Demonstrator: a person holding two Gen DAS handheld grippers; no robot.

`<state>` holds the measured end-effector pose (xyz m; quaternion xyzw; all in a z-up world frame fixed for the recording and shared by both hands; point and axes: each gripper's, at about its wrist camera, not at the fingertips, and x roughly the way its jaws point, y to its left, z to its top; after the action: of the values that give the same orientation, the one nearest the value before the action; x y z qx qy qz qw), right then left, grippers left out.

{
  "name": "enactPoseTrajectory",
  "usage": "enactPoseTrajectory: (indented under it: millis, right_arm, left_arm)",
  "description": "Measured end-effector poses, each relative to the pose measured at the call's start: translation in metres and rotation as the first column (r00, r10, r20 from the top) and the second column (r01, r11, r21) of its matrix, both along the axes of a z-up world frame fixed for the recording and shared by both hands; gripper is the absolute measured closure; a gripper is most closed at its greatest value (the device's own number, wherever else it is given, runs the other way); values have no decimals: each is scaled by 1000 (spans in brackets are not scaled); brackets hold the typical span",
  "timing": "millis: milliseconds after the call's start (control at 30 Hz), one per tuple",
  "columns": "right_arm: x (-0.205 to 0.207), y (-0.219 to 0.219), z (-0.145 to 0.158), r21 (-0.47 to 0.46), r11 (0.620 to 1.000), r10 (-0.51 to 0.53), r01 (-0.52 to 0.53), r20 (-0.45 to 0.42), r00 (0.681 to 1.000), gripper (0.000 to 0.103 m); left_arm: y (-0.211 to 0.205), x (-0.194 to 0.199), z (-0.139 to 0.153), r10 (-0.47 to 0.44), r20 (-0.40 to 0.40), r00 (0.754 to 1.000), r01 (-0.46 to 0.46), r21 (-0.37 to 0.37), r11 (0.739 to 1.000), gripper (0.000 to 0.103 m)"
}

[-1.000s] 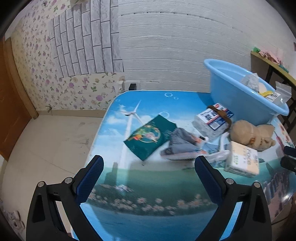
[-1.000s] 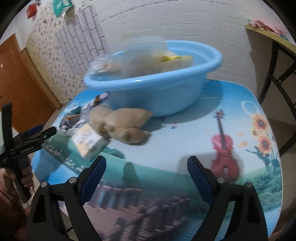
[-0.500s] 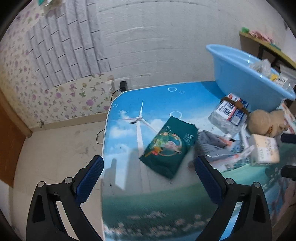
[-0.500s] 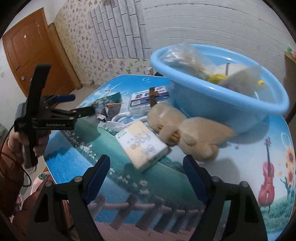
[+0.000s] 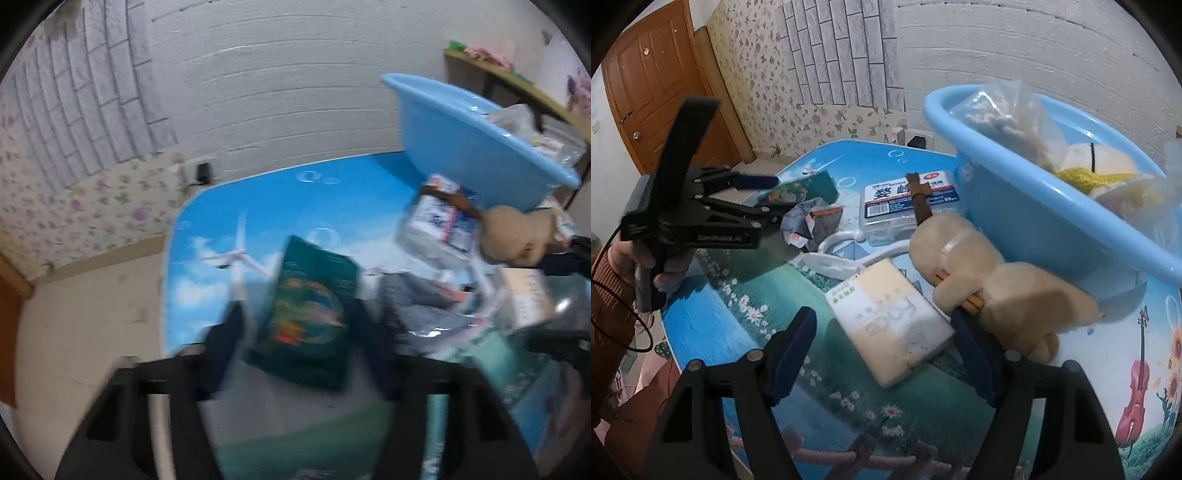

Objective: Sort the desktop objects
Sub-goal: 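Grasp the green snack packet with the left tool while the right tool grasps the Face tissue pack, then lift the green packet with the left tool while the right tool lifts the tissue pack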

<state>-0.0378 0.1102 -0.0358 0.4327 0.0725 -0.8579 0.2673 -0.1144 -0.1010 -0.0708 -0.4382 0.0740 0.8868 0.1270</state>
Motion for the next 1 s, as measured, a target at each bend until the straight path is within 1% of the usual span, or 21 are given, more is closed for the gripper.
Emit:
enactPoseTrajectory:
  millis: [33, 67, 100, 367, 433, 567, 633, 833, 1000]
  right_arm:
    - [-1, -2, 0, -3, 1000, 1, -1, 2, 1000, 41]
    - [-1, 1, 0, -20, 1000, 2, -2, 12, 1000, 42]
    - [-1, 1, 0, -30, 1000, 2, -1, 18, 1000, 42]
    - [13, 25, 11, -52, 999, -11, 11, -8, 1000, 44]
    - [16, 31, 11, -42, 999, -23, 22, -9, 1000, 44]
    - [23, 46, 10, -47, 998, -42, 42, -2, 999, 44]
    - [27, 53, 10, -42, 997, -57, 57, 2, 998, 44]
    - [27, 75, 2, -55, 993, -105, 107, 35, 994, 44]
    - [31, 85, 5, -78, 989, -121, 123, 22, 992, 44]
  left_arm:
    - [3, 2, 1, -5, -11, 1000, 4, -11, 1000, 66]
    - [7, 6, 1, -4, -25, 1000, 3, -40, 999, 67]
    - [11, 9, 1, -2, -35, 999, 1, -53, 999, 67]
    - [13, 39, 3, 70, -10, 997, -71, -18, 997, 67]
    - [14, 49, 4, 98, -4, 995, -98, -19, 995, 67]
    - [11, 68, 5, 164, 20, 986, -164, 17, 986, 67]
    - [14, 80, 5, 182, 26, 983, -182, 20, 983, 67]
    - [31, 107, 7, 192, 39, 981, -192, 2, 981, 67]
    - [50, 116, 9, 178, 52, 983, -178, -2, 984, 67]
